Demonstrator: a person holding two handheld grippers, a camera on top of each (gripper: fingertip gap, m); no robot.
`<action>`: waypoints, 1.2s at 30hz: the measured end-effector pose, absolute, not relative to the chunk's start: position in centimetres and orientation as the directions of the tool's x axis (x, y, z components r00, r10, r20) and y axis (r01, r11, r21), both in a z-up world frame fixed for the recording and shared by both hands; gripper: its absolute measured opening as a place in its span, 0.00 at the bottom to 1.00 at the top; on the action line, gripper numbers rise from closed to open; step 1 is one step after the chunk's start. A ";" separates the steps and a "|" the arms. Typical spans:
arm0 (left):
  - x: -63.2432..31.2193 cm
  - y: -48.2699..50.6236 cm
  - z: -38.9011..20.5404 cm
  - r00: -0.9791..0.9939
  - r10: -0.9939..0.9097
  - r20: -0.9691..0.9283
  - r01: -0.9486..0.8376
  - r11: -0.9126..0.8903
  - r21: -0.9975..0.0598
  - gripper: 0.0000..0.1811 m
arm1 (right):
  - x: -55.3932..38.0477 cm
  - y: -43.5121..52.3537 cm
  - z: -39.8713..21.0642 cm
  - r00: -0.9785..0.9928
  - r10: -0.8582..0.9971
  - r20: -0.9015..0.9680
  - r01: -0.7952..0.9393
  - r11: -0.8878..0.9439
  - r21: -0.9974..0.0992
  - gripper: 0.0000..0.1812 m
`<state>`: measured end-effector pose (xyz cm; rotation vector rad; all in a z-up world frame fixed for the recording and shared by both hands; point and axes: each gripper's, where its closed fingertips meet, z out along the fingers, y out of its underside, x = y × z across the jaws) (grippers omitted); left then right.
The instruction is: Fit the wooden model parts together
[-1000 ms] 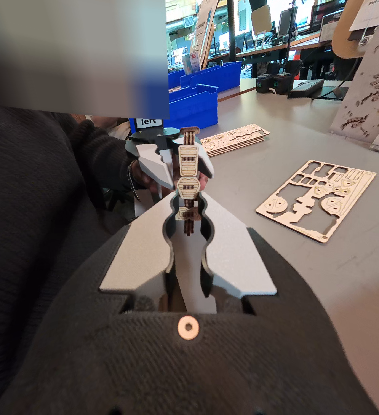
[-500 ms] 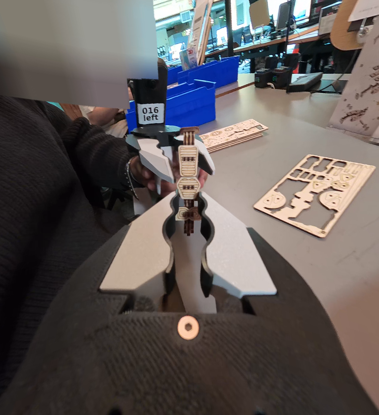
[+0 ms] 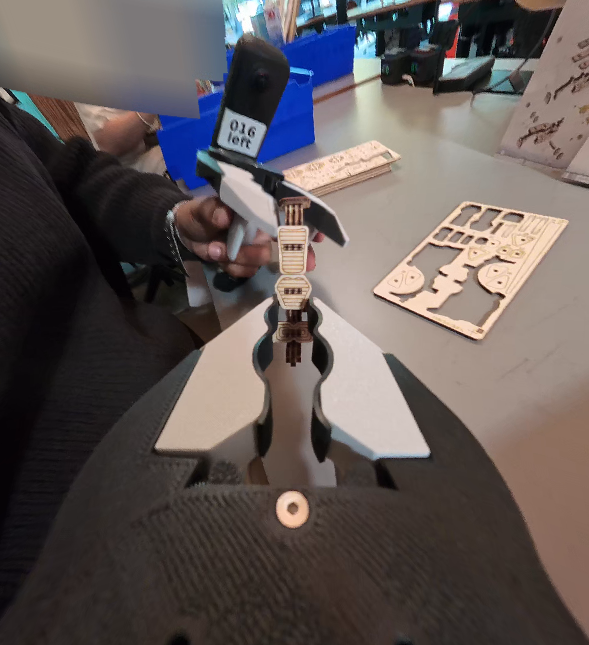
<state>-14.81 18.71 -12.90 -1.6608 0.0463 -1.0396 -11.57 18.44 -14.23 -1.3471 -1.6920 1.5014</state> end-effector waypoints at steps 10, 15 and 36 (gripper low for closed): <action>-15.4 18.7 -13.8 0.537 -0.461 0.706 0.539 -0.456 -0.708 0.25 | -11.1 22.7 -18.1 -0.215 0.974 0.072 0.564 0.184 -0.805 0.08; -15.3 17.6 -11.5 0.473 -0.577 0.666 0.577 -0.368 -0.729 0.28 | -11.7 22.2 -18.5 -0.240 0.968 0.070 0.568 0.199 -0.799 0.08; -17.1 18.8 -12.5 0.427 -0.496 0.756 0.651 -0.412 -0.638 0.30 | -12.0 21.6 -18.1 -0.275 0.961 0.045 0.521 0.188 -0.833 0.08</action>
